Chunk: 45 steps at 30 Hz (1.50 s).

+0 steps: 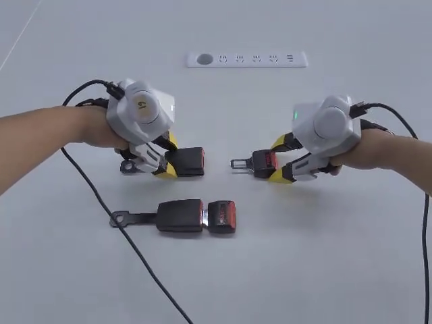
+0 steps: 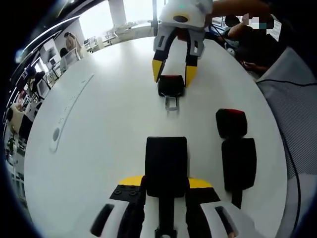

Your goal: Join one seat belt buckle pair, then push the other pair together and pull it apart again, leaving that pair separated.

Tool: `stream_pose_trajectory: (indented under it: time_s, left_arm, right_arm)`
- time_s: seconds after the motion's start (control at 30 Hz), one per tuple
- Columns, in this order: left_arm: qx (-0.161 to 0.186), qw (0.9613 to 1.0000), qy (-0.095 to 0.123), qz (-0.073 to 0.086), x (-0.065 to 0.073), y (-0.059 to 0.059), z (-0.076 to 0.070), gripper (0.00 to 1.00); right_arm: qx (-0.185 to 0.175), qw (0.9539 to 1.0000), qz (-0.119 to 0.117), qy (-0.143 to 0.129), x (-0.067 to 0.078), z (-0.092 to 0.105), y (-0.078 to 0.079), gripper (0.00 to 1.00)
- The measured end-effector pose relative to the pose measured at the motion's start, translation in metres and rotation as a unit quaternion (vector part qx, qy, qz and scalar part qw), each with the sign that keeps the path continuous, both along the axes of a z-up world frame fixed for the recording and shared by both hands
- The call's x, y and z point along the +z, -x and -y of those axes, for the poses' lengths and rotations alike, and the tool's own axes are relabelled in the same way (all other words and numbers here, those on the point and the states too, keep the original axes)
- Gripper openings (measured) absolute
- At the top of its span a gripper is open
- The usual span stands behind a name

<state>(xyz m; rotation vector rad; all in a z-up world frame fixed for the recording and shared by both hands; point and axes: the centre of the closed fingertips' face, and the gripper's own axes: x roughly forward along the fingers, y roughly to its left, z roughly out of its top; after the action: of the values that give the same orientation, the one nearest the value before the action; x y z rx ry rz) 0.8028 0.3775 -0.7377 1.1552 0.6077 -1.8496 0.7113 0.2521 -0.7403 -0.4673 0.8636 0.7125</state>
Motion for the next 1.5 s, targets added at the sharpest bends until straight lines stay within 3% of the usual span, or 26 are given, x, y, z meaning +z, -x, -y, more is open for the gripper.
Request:
stream_pose_trajectory:
  time_s: [0.27, 0.57, 0.83, 1.5]
  left_arm:
    - [0.010, 0.9998, 0.003, -0.015, -0.001, 0.000, 0.000, 0.31]
    - [-0.013, 0.9998, -0.014, -0.004, -0.003, 0.002, 0.000, 0.31]
    - [-0.002, 0.9998, -0.016, -0.007, -0.004, 0.001, -0.001, 0.31]
    - [-0.004, 0.9995, -0.032, -0.002, -0.007, 0.002, -0.002, 0.31]
  right_arm:
    - [0.013, 0.9998, -0.009, 0.008, 0.000, 0.000, 0.001, 0.31]
    - [0.014, 0.9998, -0.009, 0.013, 0.001, -0.005, -0.003, 0.30]
    - [-0.004, 0.9999, -0.011, 0.004, 0.003, -0.011, -0.008, 0.30]
    - [0.003, 1.0000, 0.001, 0.009, 0.001, -0.026, -0.024, 0.30]
